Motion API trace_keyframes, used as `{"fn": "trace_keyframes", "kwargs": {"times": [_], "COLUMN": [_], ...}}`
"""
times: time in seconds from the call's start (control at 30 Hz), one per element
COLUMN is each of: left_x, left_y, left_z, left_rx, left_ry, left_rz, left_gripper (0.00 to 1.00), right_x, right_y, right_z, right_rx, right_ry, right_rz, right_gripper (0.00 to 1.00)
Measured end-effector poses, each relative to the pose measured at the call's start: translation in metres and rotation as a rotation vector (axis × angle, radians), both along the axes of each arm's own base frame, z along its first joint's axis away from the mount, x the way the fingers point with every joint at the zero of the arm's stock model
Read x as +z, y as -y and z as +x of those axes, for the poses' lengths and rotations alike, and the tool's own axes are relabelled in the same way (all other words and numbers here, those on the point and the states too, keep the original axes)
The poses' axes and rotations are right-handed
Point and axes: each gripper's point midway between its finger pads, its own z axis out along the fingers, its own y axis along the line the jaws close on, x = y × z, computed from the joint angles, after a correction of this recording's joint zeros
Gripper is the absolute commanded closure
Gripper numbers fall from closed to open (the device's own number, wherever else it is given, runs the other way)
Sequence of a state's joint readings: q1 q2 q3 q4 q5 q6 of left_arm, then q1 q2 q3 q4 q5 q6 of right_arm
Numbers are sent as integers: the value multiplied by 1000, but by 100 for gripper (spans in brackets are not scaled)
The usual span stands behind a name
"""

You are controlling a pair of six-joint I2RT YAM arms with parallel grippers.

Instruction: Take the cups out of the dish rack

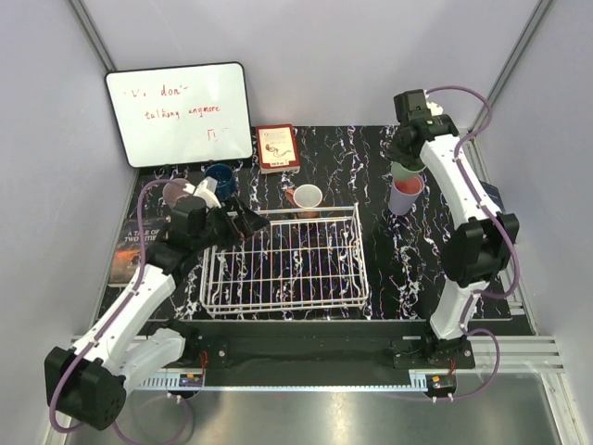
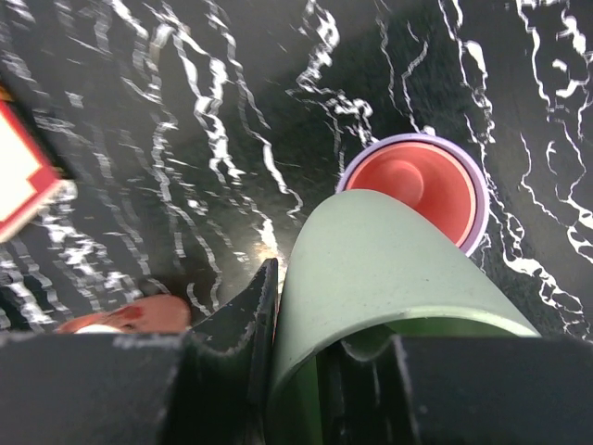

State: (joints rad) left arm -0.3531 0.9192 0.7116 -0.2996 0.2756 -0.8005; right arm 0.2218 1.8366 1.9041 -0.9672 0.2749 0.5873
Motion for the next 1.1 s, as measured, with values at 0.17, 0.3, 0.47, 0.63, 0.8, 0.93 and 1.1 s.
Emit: {"fn": "trace_keyframes", "kwargs": {"times": [0.17, 0.3, 0.47, 0.63, 0.8, 0.93, 1.1], "left_x": [-7, -9, -11, -17, -22, -25, -29], "left_y": [0, -1, -2, -3, -4, -4, -5], "left_z": [1, 0, 1, 3, 2, 2, 2], "left_rx": [-4, -5, -1, 2, 1, 0, -1], "left_ry": [-21, -22, -21, -39, -52, -62, -77], "left_rz": [14, 26, 36, 50, 65, 70, 77], "left_gripper": [3, 3, 3, 3, 3, 3, 3], "right_x": [-29, -35, -35, -35, -48, -67, -88], "right_y": [2, 5, 11, 20, 32, 34, 27], "right_z": [2, 4, 7, 10, 9, 12, 15], "right_rx": [-4, -12, -25, -47, -66, -67, -44], "right_ry": [-77, -88, -81, -73, -99, -133, -172], "right_rz": [-30, -43, -43, -43, -46, -38, -13], "right_gripper": [100, 100, 100, 100, 100, 95, 70]}}
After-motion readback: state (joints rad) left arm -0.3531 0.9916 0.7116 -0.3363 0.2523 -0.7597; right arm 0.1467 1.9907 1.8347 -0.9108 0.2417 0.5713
